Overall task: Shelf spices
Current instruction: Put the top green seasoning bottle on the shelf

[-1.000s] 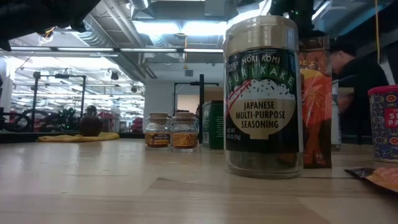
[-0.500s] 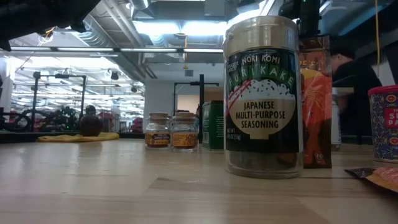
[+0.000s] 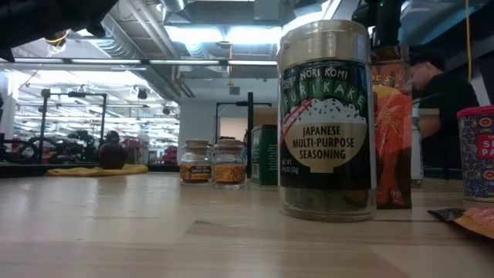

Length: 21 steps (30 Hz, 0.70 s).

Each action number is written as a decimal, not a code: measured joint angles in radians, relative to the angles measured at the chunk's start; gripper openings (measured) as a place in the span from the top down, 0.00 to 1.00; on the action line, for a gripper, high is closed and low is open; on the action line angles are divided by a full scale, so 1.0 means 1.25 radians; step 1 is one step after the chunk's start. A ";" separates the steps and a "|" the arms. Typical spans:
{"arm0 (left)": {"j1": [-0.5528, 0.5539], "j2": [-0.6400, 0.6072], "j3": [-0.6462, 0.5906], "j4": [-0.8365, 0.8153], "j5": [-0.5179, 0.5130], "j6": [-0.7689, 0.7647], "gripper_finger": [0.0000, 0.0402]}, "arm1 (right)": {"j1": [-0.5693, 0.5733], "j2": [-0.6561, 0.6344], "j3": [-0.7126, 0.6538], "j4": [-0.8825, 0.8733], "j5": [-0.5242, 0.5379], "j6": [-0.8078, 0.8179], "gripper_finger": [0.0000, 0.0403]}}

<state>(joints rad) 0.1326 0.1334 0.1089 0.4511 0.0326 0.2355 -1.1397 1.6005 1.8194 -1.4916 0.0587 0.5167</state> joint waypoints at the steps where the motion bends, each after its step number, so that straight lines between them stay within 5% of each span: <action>1: 0.000 0.000 0.000 0.000 0.000 0.000 0.97 | 0.000 0.004 0.000 -0.004 0.000 0.005 0.45; 21: 0.000 0.000 0.000 0.001 0.000 -0.001 0.97 | 0.000 0.037 0.001 -0.024 0.021 0.003 0.40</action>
<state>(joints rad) 0.1329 0.1333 0.1089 0.4519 0.0326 0.2348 -1.1391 1.6471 1.8211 -1.5221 0.0851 0.5198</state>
